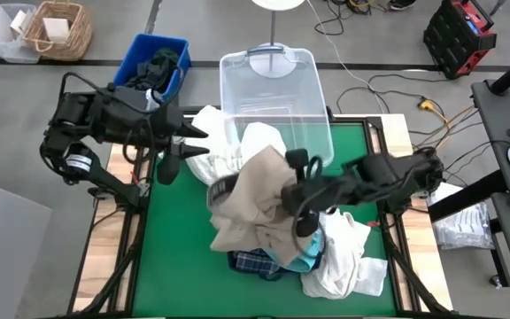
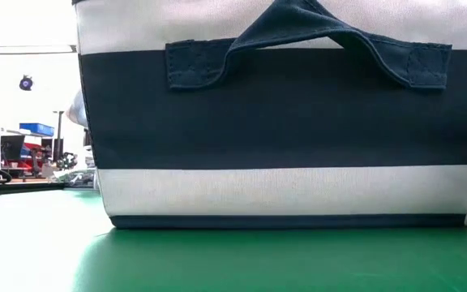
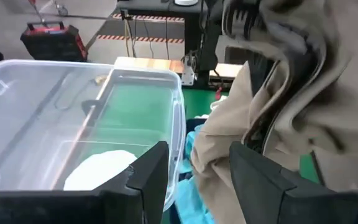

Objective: Sort clothes
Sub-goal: Put the brown shorts into the blue laundry organizer

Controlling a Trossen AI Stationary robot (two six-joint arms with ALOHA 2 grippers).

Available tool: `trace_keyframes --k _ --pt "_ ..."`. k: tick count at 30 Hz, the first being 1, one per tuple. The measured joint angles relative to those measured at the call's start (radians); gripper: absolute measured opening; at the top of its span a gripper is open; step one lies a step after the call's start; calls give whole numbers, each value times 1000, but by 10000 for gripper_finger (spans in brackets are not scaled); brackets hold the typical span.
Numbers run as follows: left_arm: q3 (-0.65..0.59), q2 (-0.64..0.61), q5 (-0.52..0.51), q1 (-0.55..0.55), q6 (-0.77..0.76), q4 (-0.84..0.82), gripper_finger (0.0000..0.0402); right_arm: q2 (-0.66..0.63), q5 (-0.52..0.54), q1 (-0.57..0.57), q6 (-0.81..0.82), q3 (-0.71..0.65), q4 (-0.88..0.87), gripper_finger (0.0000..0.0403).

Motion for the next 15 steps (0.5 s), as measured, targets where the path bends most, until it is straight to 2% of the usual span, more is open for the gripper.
trace_keyframes --k 6,10,15 --pt "0 -27 -11 -1 50 38 149 0 101 32 2 -159 14 17" --pt "0 -26 162 -4 144 47 144 0 223 66 -24 -246 16 17" --pt "0 -9 382 -5 291 -18 120 0 424 112 -49 -335 34 17"
